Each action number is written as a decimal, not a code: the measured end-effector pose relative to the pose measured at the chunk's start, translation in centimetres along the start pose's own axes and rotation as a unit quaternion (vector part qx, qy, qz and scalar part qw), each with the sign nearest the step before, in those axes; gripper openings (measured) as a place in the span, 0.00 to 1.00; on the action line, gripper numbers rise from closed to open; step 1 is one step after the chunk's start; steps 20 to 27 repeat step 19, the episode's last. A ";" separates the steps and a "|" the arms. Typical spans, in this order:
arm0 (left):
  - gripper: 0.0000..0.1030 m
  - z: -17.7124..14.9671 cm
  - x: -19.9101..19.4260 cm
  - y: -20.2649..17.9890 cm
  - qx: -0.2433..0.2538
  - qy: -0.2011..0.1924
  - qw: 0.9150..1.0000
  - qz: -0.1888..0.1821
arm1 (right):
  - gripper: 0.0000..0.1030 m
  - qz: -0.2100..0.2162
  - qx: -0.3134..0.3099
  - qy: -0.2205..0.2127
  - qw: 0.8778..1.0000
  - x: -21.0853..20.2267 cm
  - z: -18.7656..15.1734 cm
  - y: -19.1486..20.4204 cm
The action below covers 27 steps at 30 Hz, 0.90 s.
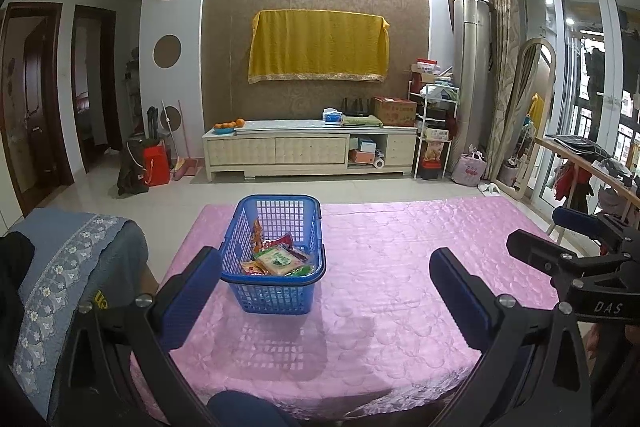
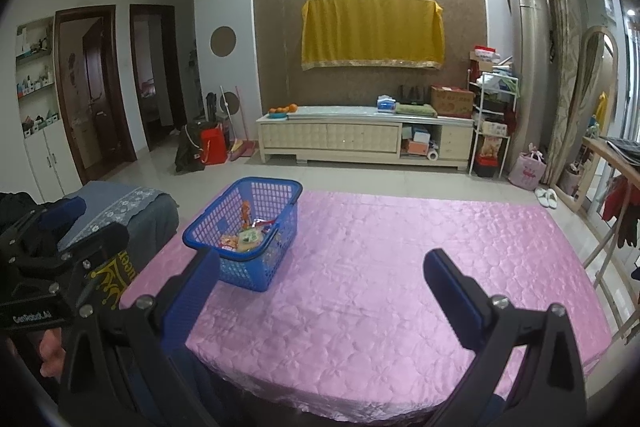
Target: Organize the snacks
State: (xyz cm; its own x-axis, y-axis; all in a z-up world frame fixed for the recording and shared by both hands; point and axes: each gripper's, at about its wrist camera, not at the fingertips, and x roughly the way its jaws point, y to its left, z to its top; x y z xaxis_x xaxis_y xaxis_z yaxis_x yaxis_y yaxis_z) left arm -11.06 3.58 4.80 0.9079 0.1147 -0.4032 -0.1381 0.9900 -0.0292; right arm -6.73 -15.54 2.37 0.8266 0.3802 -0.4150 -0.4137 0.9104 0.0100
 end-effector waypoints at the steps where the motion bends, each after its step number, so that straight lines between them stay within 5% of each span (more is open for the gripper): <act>1: 1.00 0.0 0.0 0.0 0.000 0.001 1.000 0.001 | 1.00 0.000 0.001 0.001 1.000 0.0 -0.1 0.0; 27: 1.00 0.0 0.0 -0.3 0.000 0.007 1.000 -0.008 | 1.00 0.010 0.001 0.011 1.000 0.1 -0.6 0.2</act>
